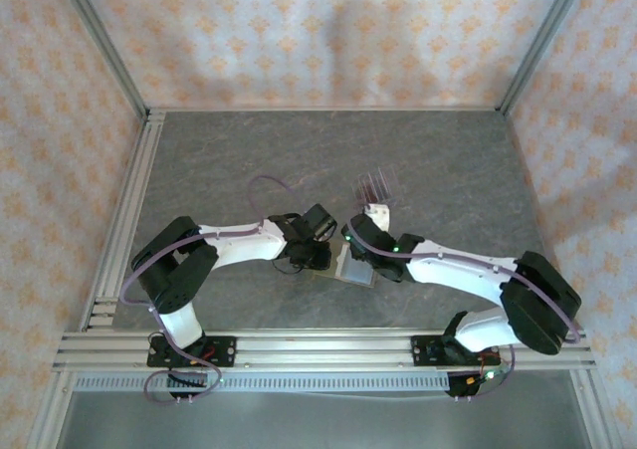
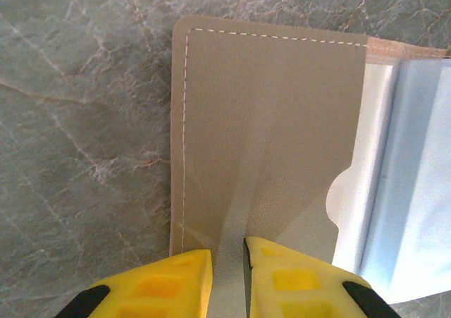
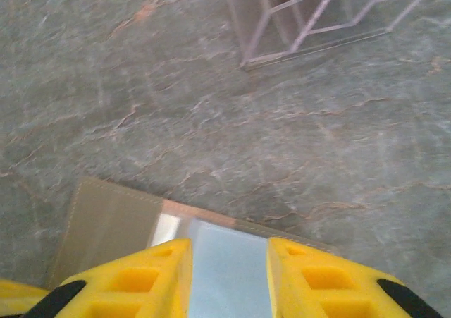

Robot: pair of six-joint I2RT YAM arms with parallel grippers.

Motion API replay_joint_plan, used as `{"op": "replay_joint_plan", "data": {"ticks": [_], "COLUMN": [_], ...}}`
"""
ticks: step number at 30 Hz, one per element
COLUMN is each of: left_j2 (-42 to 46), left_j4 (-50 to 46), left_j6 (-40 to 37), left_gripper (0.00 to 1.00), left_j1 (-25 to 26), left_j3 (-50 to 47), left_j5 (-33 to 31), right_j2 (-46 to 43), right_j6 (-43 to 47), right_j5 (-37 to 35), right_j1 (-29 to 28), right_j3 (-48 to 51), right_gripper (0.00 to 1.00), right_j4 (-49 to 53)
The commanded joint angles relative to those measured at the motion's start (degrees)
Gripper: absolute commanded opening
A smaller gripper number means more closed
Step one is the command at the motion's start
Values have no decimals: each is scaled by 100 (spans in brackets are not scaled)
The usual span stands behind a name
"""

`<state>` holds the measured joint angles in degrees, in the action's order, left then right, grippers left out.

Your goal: Put the credit cards into the card holder

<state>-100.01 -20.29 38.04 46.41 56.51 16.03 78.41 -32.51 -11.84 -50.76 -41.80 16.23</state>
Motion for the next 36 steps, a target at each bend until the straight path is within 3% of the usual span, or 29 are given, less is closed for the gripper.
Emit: {"op": "replay_joint_plan", "data": {"ticks": [1,27,32,36], "left_j2": [-163,-154,-134,-151], "left_j4": [110,89,103,91], "left_j6": [61,63,72,72], "left_gripper": [21,21,21,21], "left_j1": [41,41,39,43], "left_j3": [-125,-87,-94,-96], "left_j5": [-133,-153,-153,-177], "right_j2": [373,1561,1757,1621], "right_j6": [318,-192,-271,-245], "right_j5": [310,-27,344,482], "right_j1": [-39,-279,-399,-398], "right_j3": [-157,49,136,208], "right_gripper": [34,41,32,19], "right_j4": [72,124,-286,-446]}}
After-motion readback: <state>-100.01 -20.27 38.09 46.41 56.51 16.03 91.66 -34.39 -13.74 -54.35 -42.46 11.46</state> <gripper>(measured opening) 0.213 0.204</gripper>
